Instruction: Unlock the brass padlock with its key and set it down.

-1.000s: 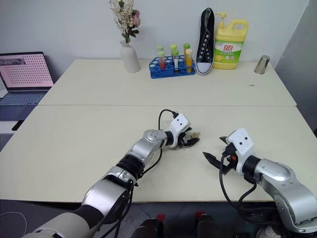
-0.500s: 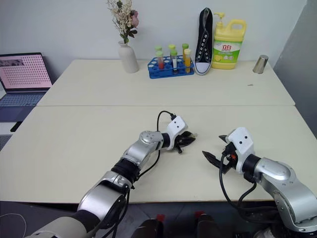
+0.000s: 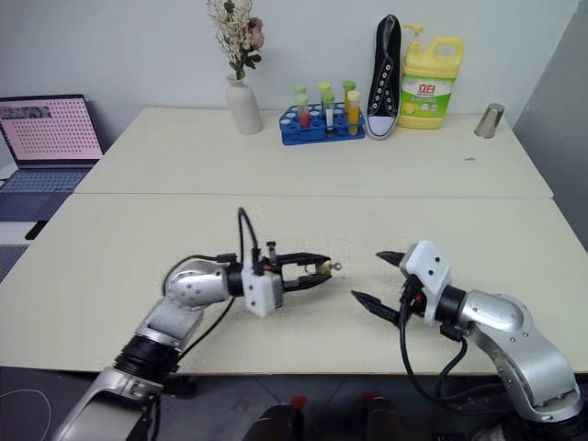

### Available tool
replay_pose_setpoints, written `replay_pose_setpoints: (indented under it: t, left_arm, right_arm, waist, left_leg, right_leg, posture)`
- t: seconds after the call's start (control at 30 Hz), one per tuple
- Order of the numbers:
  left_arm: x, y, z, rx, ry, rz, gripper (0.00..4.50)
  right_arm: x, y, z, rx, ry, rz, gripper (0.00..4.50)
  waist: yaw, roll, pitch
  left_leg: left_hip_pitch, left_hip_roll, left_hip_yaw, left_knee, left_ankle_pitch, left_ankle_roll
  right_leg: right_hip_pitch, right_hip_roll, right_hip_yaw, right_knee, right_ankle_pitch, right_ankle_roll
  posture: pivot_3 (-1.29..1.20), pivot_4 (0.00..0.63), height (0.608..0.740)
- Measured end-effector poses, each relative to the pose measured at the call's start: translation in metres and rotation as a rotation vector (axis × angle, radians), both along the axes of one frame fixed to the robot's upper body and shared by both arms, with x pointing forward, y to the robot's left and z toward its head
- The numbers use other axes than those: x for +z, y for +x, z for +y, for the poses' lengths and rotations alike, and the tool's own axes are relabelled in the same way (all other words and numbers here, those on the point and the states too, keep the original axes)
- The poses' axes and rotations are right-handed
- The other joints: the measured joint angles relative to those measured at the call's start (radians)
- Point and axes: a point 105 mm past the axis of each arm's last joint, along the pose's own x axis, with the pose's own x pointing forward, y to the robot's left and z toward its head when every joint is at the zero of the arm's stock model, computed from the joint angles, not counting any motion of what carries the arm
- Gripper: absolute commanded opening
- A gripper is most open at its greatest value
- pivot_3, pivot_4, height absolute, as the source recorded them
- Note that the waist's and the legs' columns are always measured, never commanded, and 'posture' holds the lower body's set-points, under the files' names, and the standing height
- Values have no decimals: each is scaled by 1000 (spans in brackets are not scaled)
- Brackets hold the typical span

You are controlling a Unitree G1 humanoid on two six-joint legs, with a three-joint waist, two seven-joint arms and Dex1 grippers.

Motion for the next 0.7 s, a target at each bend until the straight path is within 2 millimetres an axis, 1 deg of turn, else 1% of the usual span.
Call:
replay_pose_setpoints:
  t: [0.03,0.13,0.2,0.37,0.5,0.7]
  left_arm:
    - [3,-5,6,-31,24,-97,970]
    - [3,-12,13,-73,51,-210,970]
    - [0,-11,15,-70,48,-228,970]
    - [1,-10,18,-51,44,-273,970]
    - [2,-9,18,-43,31,-287,970]
    - [3,-8,20,-32,27,-299,970]
  right_arm:
    - [4,0,5,30,32,23,4500]
    - [7,-3,12,78,65,70,4500]
    - [5,-5,14,94,77,108,4500]
    - [8,-7,35,179,120,216,4500]
    - [3,-5,40,186,122,274,4500]
    - [5,3,48,184,135,295,4500]
  waist:
    - [-3,0,0]
    - [-3,0,0]
    - [-1,0,0]
    - [-5,0,0]
    - [-6,0,0]
    - [-7,0,0]
  left_leg:
    - [0,0,0,0,0,0]
    - [0,0,-1,0,0,1]
    - [-1,-1,-1,1,0,1]
    - [0,0,-1,0,0,1]
    - [0,0,-1,0,0,1]
    - [-1,0,-1,0,0,1]
  right_leg:
    - [0,0,0,0,0,0]
    - [0,0,-1,0,0,0]
    - [0,0,-1,0,0,0]
    - [0,1,-1,1,0,0]
    - [0,1,-1,1,0,0]
    - [-1,1,-1,2,0,0]
  posture:
    - [0,150,740]
    - [0,150,740]
    - [0,150,740]
    - [0,150,740]
    - [0,150,740]
    - [0,150,740]
